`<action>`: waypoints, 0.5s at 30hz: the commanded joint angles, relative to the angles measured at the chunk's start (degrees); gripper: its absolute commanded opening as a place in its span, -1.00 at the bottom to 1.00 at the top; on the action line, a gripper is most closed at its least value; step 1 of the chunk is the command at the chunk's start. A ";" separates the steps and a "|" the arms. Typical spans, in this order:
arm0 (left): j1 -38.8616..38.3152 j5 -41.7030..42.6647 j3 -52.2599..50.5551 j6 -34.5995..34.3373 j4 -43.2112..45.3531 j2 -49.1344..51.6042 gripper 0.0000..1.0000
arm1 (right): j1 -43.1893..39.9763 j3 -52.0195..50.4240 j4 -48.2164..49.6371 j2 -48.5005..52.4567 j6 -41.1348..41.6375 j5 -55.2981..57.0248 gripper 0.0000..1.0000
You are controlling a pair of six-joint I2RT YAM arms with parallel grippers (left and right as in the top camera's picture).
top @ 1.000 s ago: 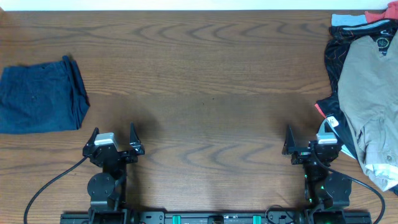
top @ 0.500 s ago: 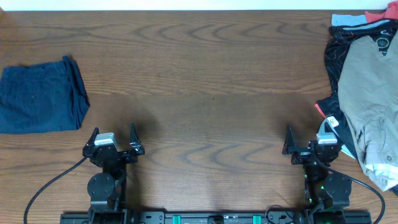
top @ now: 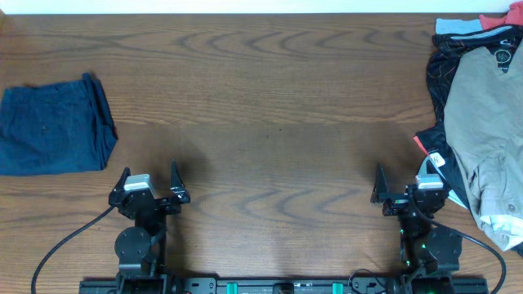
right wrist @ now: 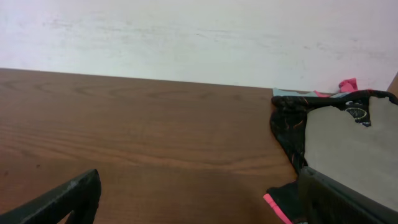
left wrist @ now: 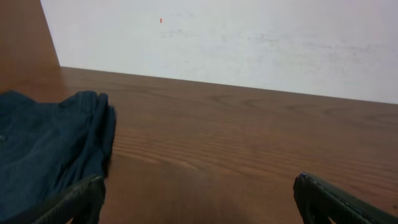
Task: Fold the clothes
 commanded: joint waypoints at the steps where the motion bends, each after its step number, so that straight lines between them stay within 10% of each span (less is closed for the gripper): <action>1: 0.28 -0.07 -1.01 -3.78 -2.40 0.13 0.95 | 0.48 -0.07 -0.13 0.00 2.47 0.50 0.99; 15: 0.28 10.10 5.29 -11.13 -3.39 8.85 0.95 | 0.48 2.58 -3.80 0.74 3.78 0.81 0.99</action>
